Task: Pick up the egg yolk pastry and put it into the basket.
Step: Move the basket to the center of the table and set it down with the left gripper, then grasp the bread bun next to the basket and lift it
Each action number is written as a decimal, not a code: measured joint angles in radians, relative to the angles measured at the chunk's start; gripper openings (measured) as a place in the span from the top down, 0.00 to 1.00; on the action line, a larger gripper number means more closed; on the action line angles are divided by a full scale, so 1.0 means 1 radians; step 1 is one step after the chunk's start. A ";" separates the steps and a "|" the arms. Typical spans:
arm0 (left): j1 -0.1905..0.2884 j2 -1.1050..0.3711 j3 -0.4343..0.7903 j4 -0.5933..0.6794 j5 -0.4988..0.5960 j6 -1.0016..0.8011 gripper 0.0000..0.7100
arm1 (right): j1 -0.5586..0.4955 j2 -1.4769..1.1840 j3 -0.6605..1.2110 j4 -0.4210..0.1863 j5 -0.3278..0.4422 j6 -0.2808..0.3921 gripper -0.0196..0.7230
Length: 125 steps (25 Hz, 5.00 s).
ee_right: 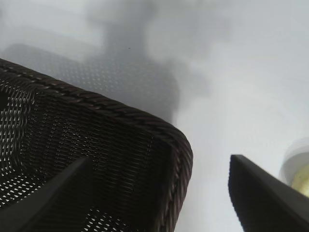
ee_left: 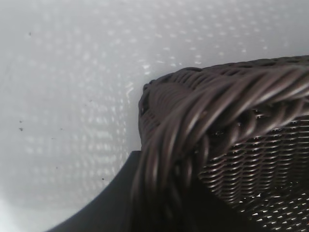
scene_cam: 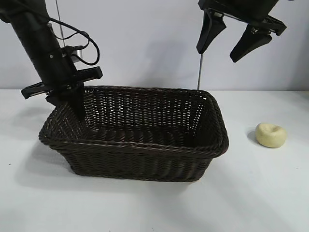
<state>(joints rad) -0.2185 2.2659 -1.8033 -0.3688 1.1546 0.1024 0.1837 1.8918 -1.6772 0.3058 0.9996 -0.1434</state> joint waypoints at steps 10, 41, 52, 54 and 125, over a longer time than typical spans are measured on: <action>0.001 -0.020 0.000 0.011 0.001 -0.003 0.25 | 0.000 0.000 0.000 0.000 0.000 0.011 0.22; 0.002 -0.522 0.340 -0.215 -0.165 0.052 0.24 | 0.000 0.000 0.000 0.000 0.004 0.019 0.22; 0.002 -0.447 0.353 -0.279 -0.199 0.053 0.24 | 0.000 0.000 0.000 0.001 0.006 0.019 0.22; 0.002 -0.447 0.353 -0.279 -0.207 0.053 0.24 | 0.000 0.000 0.000 0.001 0.006 0.019 0.22; 0.002 -0.447 0.353 -0.280 -0.211 0.055 0.24 | -0.192 0.319 -0.001 -0.294 0.105 0.166 0.93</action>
<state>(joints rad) -0.2169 1.8185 -1.4502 -0.6485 0.9434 0.1575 -0.0079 2.2108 -1.6781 0.0122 1.1046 0.0230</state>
